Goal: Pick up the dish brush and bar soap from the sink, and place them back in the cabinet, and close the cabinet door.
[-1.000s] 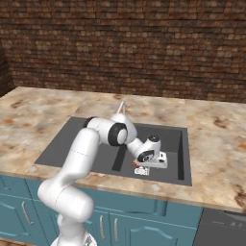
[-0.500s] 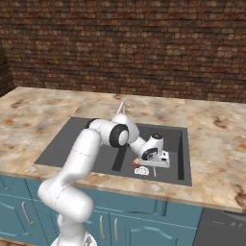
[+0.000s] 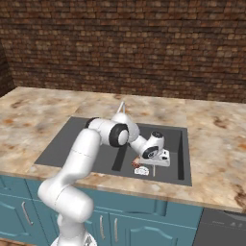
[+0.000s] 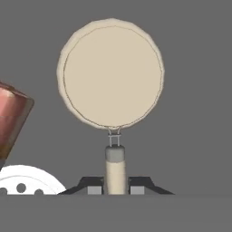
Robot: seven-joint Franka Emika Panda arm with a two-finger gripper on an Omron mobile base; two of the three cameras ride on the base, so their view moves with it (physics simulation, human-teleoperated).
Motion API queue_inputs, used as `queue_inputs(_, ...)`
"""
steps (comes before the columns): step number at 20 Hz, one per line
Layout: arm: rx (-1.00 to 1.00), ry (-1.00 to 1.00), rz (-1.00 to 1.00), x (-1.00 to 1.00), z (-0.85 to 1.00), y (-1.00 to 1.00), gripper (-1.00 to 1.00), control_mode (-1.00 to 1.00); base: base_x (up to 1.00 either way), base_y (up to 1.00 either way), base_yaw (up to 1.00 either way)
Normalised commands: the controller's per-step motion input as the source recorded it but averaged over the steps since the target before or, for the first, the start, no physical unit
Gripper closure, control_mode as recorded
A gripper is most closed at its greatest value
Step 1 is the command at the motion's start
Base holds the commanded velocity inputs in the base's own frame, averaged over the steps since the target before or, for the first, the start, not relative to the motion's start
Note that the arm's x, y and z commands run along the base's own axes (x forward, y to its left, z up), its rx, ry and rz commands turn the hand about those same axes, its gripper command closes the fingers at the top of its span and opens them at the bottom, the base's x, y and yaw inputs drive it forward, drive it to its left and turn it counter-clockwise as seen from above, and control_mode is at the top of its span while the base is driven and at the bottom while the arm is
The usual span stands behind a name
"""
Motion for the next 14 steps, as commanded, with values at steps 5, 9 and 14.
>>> queue_inputs(5, 0.0, 0.0, 0.0, 0.0, 0.86, 0.0, 1.0, -1.0, 0.0, 0.0, 0.0)
queue_inputs(9, 0.01, 0.0, -0.01, -0.03, 0.77, 0.0, 1.0, -1.0, 0.0, 0.0, 0.0)
queue_inputs(14, 0.0, 0.0, 0.0, -0.03, 0.66, 0.0, 1.0, -1.0, 0.0, 0.0, 0.0)
